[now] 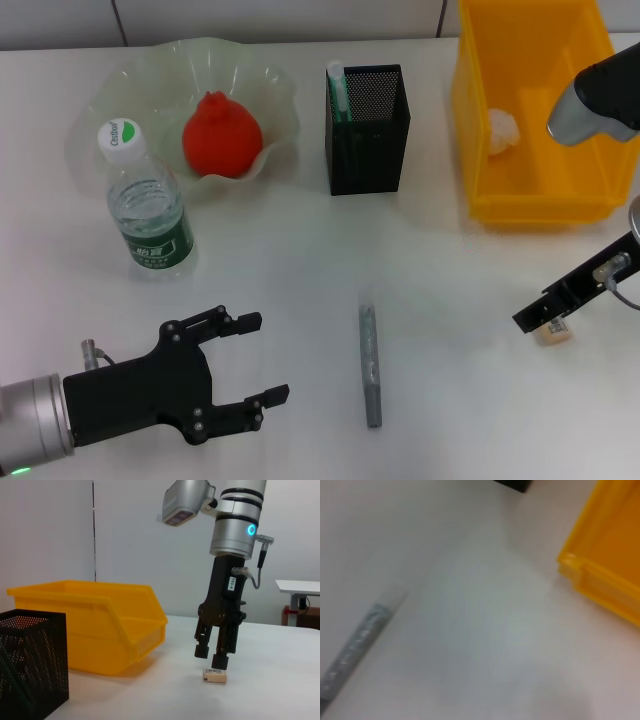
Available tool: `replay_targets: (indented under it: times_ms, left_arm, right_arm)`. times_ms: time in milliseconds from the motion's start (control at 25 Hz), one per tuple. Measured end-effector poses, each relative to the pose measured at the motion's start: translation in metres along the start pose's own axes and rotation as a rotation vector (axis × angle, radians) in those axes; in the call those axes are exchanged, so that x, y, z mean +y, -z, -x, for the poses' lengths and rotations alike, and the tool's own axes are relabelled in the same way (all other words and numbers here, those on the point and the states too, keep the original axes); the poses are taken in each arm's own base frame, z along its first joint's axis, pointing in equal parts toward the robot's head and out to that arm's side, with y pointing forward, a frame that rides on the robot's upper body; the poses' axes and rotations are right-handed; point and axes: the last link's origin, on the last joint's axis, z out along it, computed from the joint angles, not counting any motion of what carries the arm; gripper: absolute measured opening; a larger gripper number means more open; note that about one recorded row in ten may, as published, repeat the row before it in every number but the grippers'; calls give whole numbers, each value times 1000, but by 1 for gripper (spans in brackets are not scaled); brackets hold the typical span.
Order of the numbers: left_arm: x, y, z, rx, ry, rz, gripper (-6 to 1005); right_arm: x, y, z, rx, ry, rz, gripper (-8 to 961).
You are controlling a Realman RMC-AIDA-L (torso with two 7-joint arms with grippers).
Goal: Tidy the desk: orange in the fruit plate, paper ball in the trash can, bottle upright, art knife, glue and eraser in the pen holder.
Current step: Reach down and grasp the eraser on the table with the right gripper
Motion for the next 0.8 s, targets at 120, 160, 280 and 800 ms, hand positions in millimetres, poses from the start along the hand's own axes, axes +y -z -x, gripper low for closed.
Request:
replay_targets:
  times_ms: [120,160,280,800]
  left_arm:
    - [0,0,0,-1,0,0,802]
    - [0,0,0,-1,0,0,802]
    - [1,0,0,-1,0,0,802]
    - [0,0,0,-1,-4,1,802]
  right_arm:
    - [-3,-2,-1,5,-11,-18,743]
    - [-4,-3,-1,7,-15,-18,743]
    - [-6,-7,-2,14,-24,-15,741]
    - [-9,-19,-4,31,-37,-4,632]
